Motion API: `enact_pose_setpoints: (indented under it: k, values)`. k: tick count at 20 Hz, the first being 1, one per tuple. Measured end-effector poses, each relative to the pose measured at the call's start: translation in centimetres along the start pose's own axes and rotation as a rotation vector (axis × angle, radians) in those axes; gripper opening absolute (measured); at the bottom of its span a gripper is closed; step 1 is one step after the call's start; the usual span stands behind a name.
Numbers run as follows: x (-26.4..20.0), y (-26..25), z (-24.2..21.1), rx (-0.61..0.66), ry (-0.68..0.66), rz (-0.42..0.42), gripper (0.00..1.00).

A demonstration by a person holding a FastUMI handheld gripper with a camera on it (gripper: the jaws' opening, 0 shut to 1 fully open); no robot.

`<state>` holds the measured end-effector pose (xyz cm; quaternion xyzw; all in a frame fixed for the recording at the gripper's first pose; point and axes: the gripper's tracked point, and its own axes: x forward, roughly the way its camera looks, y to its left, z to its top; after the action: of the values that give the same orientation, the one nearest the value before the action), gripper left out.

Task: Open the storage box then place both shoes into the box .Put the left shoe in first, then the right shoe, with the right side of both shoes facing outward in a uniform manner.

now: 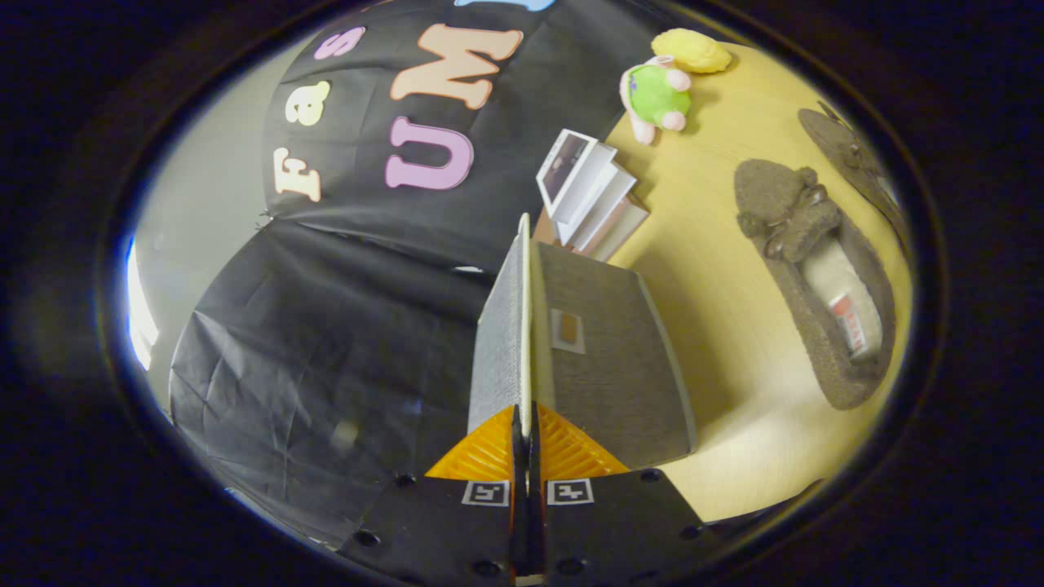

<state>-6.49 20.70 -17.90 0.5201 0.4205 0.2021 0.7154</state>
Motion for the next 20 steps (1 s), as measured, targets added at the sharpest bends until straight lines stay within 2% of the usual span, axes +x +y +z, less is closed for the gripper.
enact_pose_setpoints:
  k: [5, 10, 13, 20]
  values:
    - [-0.3, 6.4, 0.8, -0.057, 0.005, 0.074, 0.03]
    - [0.7, 12.7, 0.0, -0.178, 0.025, 0.108, 0.03]
    - [2.1, 15.5, -1.3, -0.272, 0.028, 0.108, 0.03]
    - [6.4, 20.7, -5.8, -0.363, 0.051, 0.17, 0.05]
